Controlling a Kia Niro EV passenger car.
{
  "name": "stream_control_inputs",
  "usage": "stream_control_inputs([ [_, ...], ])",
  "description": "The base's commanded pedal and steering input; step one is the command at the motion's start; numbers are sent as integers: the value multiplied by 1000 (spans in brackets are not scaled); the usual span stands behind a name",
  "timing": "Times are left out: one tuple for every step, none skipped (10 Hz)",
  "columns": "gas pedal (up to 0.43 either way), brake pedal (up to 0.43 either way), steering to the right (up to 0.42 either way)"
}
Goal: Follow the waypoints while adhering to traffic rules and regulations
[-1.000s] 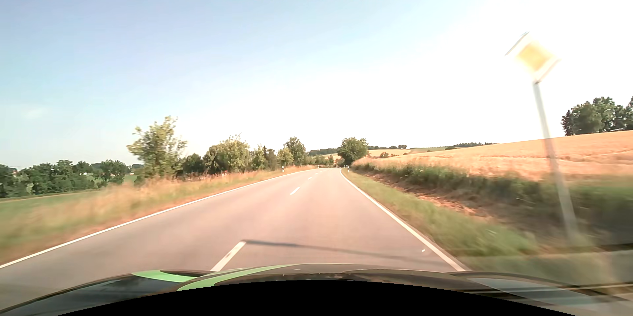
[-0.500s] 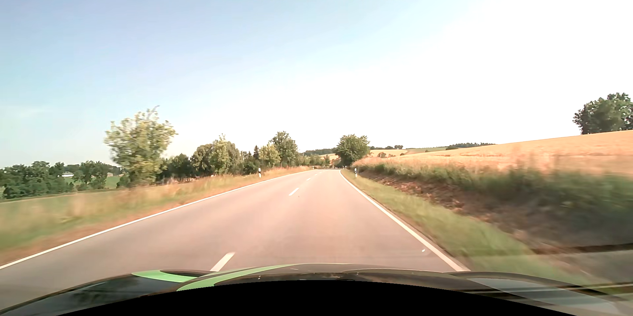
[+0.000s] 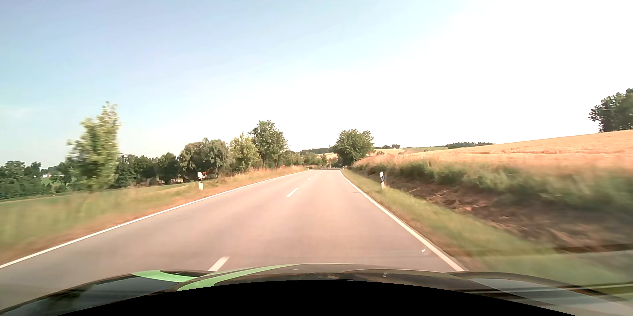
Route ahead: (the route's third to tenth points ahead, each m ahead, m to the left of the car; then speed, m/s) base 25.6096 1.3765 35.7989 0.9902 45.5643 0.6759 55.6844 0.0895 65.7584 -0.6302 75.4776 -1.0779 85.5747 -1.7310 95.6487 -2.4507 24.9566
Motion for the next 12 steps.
stream_control_inputs([
  [220,0,6],
  [220,0,5],
  [220,0,6],
  [220,0,6],
  [220,0,5],
  [220,0,5],
  [220,0,5],
  [228,0,5],
  [228,0,5],
  [228,0,5],
  [228,0,6],
  [228,0,8],
])
